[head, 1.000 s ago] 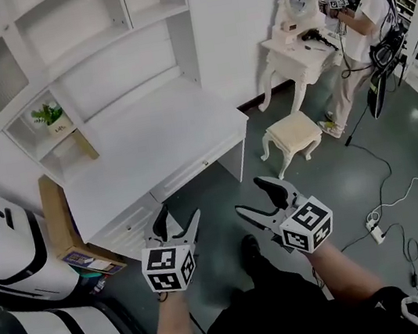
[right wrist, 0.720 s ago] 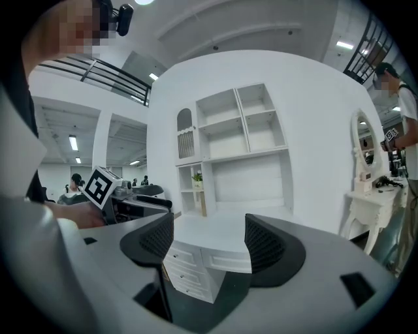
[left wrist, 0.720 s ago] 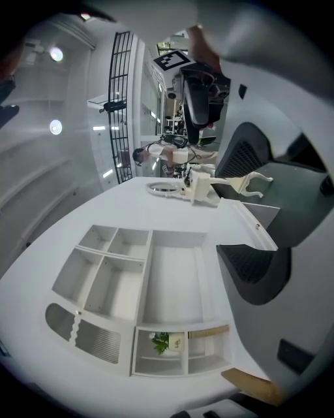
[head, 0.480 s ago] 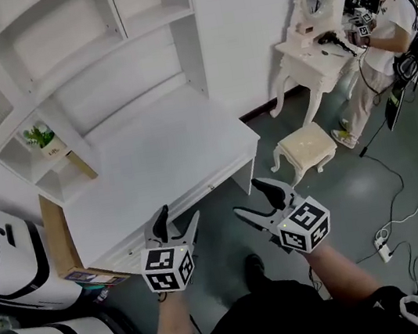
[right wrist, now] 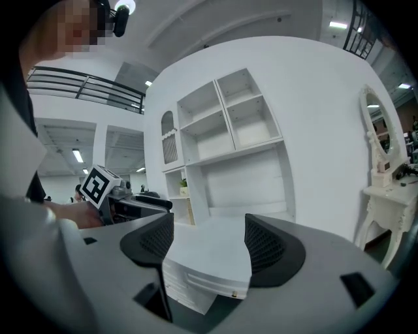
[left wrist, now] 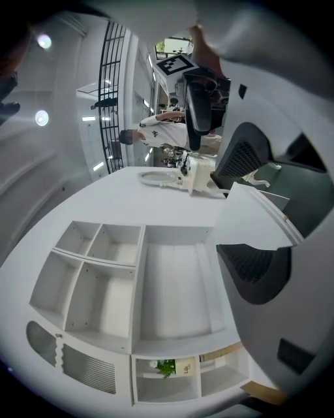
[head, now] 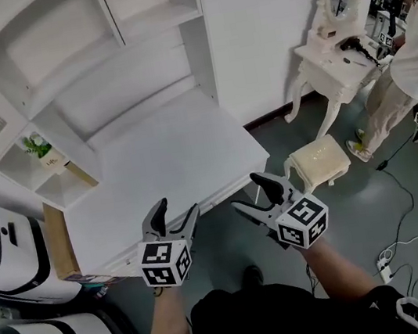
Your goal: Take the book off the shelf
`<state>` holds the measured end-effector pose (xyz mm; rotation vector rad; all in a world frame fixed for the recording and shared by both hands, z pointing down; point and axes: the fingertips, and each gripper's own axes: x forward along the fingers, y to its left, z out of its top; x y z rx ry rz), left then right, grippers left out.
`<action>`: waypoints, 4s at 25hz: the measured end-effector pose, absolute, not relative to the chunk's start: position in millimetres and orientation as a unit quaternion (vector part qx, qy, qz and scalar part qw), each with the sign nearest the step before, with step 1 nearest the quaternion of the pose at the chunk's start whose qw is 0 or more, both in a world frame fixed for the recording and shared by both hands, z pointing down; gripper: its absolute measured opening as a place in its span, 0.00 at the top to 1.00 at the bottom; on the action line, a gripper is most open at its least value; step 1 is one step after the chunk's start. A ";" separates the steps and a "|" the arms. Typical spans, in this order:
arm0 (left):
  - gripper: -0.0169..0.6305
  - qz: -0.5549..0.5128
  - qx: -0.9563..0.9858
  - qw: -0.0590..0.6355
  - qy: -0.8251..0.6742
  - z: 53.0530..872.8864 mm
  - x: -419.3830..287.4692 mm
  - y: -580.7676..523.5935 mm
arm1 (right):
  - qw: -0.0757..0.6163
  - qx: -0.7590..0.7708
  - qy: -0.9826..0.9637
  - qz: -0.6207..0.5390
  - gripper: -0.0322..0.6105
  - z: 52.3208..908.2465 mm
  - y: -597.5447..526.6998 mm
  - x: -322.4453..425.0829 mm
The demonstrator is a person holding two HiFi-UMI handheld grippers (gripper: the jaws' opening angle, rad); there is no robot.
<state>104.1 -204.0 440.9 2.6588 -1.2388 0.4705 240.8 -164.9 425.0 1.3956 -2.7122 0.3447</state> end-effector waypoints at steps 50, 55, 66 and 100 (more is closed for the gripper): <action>0.50 0.122 0.775 0.137 -0.604 482.2 -111.1 -522.2 | 0.089 0.317 -0.937 0.115 0.41 436.8 -511.9 70.3; 0.50 0.124 0.751 0.147 -0.632 494.8 -191.9 -523.4 | 0.092 0.326 -0.933 0.118 0.41 435.7 -510.3 26.8; 0.49 0.165 0.753 0.137 -0.621 535.1 -292.5 -540.9 | 0.110 0.337 -0.927 0.121 0.41 455.2 -490.3 -59.2; 0.69 0.216 0.769 0.162 -0.580 600.9 -329.1 -604.5 | 0.144 0.364 -0.908 0.149 0.41 486.7 -494.3 -53.5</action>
